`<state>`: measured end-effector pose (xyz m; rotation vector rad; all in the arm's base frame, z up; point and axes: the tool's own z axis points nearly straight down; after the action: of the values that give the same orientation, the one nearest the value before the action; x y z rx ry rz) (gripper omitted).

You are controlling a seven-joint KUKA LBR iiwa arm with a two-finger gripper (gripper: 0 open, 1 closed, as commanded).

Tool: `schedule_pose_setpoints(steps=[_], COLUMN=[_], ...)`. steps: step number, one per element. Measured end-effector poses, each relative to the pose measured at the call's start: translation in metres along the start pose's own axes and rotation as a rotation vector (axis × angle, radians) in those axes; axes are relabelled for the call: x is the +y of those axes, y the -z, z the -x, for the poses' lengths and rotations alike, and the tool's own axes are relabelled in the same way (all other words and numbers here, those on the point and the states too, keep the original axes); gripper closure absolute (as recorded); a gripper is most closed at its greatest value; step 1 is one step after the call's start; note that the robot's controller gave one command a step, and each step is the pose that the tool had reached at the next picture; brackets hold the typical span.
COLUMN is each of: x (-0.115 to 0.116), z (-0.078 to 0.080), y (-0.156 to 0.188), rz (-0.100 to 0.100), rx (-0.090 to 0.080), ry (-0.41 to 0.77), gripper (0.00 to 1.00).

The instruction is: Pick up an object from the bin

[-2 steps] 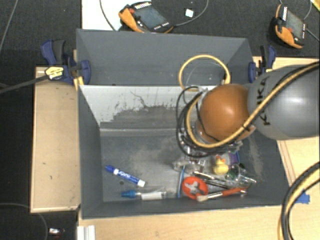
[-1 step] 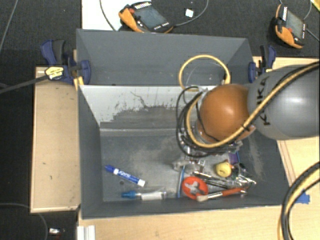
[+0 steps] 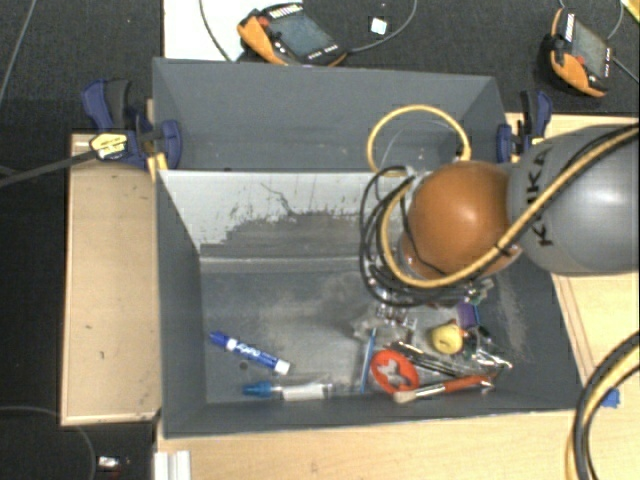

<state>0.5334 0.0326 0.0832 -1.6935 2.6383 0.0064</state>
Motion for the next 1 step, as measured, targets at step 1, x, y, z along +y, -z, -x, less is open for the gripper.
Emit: schedule_pose_setpoints(steps=[1], x=[-0.0372], z=[0.0023], y=[0.0603], rz=[-0.007], rx=[-0.004], ry=[-0.081], gripper=[1.00])
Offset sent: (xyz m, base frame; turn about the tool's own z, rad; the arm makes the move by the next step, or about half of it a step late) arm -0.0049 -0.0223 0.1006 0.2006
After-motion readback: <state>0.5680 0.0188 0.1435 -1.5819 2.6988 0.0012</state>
